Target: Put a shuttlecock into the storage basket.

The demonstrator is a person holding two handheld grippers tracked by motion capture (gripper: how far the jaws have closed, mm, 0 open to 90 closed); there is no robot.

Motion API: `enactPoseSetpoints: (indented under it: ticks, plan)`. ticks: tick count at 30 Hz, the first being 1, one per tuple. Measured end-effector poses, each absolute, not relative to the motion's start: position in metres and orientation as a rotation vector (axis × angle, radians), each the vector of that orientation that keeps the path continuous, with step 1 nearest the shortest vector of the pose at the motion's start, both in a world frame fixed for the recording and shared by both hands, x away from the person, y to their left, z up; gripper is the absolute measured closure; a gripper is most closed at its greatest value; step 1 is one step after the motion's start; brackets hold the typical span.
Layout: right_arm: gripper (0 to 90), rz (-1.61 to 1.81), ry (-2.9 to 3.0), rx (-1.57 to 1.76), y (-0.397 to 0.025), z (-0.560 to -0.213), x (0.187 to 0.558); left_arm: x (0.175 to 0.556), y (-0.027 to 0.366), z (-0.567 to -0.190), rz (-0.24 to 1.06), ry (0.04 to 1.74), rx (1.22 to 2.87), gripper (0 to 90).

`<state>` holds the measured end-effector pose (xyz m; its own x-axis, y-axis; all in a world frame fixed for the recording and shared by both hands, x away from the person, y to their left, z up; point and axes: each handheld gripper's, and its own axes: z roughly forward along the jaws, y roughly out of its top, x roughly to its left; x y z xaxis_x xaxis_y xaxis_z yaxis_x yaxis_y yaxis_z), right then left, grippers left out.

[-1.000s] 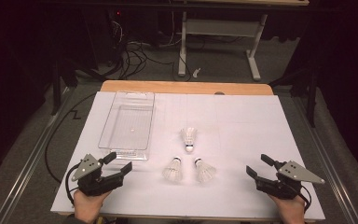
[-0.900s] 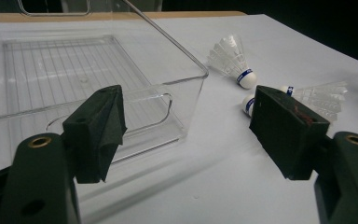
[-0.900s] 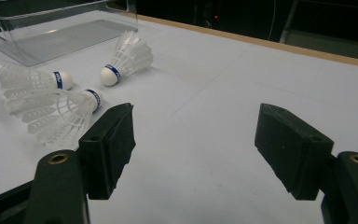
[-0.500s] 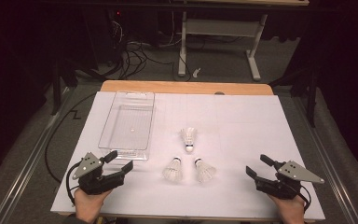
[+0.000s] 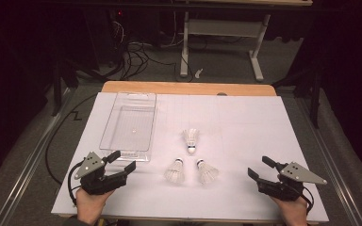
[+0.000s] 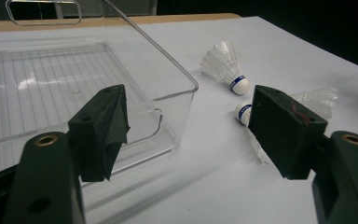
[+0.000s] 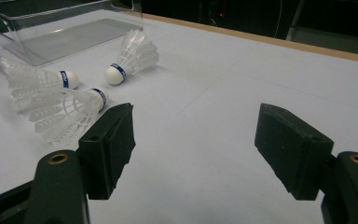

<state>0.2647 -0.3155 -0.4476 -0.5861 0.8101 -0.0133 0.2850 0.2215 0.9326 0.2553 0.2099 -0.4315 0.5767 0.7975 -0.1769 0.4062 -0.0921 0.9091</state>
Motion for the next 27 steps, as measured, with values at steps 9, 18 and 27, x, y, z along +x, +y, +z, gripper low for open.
enactPoseSetpoints:
  ticks: [9, 18, 27]
  plan:
    - [28.9, 1.360, 1.988, 1.009, -0.316, -0.448, 0.265, 0.257, 0.207, -0.427, 0.396, 0.992, 1.696, 29.3]
    - [28.9, 1.355, 1.987, 1.010, -0.315, -0.447, 0.264, 0.259, 0.195, -0.421, 0.403, 0.950, 1.734, 29.4]
    - [28.9, 1.367, 1.985, 1.024, -0.315, -0.448, 0.264, 0.270, 0.178, -0.416, 0.366, 0.901, 1.785, 29.5]
